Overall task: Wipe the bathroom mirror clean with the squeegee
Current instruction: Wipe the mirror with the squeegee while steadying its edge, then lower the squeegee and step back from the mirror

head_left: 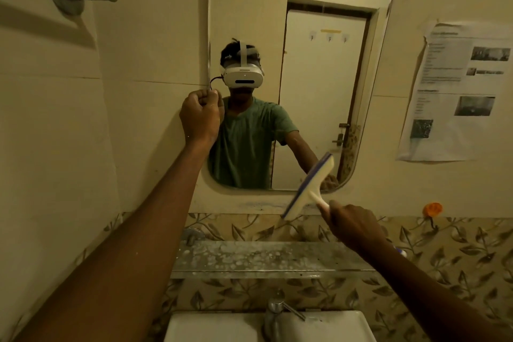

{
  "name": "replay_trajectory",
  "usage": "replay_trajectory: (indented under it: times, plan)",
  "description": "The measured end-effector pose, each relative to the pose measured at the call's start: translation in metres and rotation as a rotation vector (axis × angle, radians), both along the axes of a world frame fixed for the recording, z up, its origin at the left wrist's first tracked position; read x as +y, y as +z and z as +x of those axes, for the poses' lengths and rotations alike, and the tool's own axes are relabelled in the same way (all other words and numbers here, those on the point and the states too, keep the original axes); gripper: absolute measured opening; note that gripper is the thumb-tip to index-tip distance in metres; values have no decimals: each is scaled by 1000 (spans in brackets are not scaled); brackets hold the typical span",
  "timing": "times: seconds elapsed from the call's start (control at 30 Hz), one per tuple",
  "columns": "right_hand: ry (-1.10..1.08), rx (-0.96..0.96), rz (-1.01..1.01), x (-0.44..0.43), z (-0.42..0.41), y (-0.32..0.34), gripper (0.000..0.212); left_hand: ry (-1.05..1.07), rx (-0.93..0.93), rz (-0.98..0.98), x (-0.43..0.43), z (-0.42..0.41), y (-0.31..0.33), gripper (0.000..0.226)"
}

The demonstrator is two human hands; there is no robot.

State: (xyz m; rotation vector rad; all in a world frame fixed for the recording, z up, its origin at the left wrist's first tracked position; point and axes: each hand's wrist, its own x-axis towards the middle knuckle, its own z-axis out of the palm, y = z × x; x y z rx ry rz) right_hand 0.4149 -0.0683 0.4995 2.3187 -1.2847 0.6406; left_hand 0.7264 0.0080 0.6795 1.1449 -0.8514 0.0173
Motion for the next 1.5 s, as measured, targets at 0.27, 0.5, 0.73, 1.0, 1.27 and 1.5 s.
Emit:
replay_trajectory:
  times: [0.27,0.5,0.73,1.0,1.27,1.5]
  plan:
    - [-215,2,38,7,-57,-15,38,29,6,-12,-6,-3,-4,34]
    - [-218,-70,38,27,-51,-16,32,-217,194,-24,11,1,-1,19]
    - [-51,-281,-10,58,-31,-20,32,-315,178,84,28,21,6,26]
    - [104,-518,-23,85,-10,-11,33,0,-206,300,37,-6,-48,36]
    - [204,-693,59,118,-37,-19,39,53,-472,411,67,-83,-92,43]
    - [130,-860,101,180,-107,-55,43,-90,-590,381,127,-181,-145,39]
